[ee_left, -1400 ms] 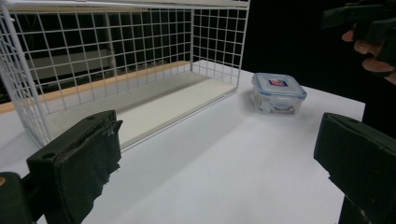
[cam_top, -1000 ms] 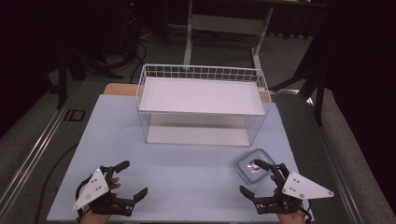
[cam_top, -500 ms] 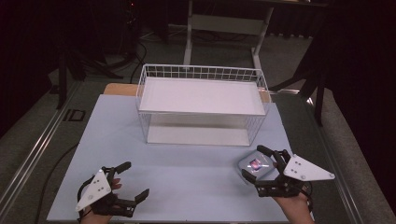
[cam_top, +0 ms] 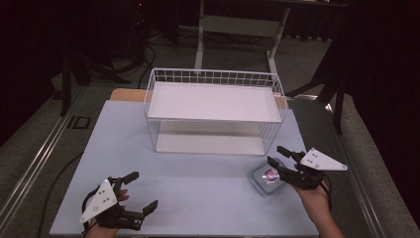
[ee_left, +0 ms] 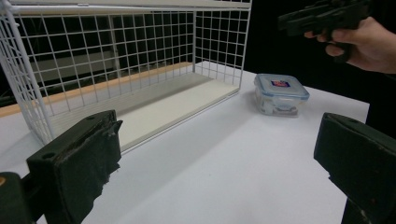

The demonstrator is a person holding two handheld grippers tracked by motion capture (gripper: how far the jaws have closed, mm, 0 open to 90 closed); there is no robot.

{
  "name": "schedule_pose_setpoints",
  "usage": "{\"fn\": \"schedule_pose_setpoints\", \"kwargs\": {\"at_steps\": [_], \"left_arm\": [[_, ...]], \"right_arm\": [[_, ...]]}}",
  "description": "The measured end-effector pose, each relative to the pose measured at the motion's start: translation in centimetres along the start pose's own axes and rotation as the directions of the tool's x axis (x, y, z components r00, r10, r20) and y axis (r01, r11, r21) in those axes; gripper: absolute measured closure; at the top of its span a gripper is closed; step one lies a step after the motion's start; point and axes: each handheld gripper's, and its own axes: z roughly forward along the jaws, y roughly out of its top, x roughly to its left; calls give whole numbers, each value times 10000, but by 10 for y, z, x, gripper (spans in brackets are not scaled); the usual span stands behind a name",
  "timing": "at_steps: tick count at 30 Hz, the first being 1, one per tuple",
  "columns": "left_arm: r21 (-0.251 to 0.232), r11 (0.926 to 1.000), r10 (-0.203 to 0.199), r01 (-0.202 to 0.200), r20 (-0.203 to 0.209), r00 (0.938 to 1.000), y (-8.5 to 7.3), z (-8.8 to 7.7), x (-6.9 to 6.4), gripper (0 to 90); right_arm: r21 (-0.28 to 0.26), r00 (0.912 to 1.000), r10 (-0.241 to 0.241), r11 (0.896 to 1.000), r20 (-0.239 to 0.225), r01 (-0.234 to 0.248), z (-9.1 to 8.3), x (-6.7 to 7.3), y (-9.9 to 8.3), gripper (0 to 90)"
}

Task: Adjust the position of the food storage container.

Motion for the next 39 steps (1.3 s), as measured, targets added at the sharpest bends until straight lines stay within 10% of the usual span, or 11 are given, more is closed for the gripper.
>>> {"fn": "schedule_pose_setpoints", "kwargs": {"at_steps": [14, 23, 39], "left_arm": [[107, 9999, 10, -11, 46, 10000, -1, 1, 0, 15], [167, 9998, 53, -55, 96, 9999, -2, 3, 0, 15], [130, 9999, 82, -83, 54, 10000, -1, 3, -1, 15]], "right_arm": [[1143, 9896, 250, 9926, 1415, -414, 1, -48, -33, 899], [1884, 9783, 745, 9757, 1934, -1115, -4, -68, -64, 900], [3173, 9768, 1245, 9319, 1743, -1754, -1, -57, -110, 900]]}}
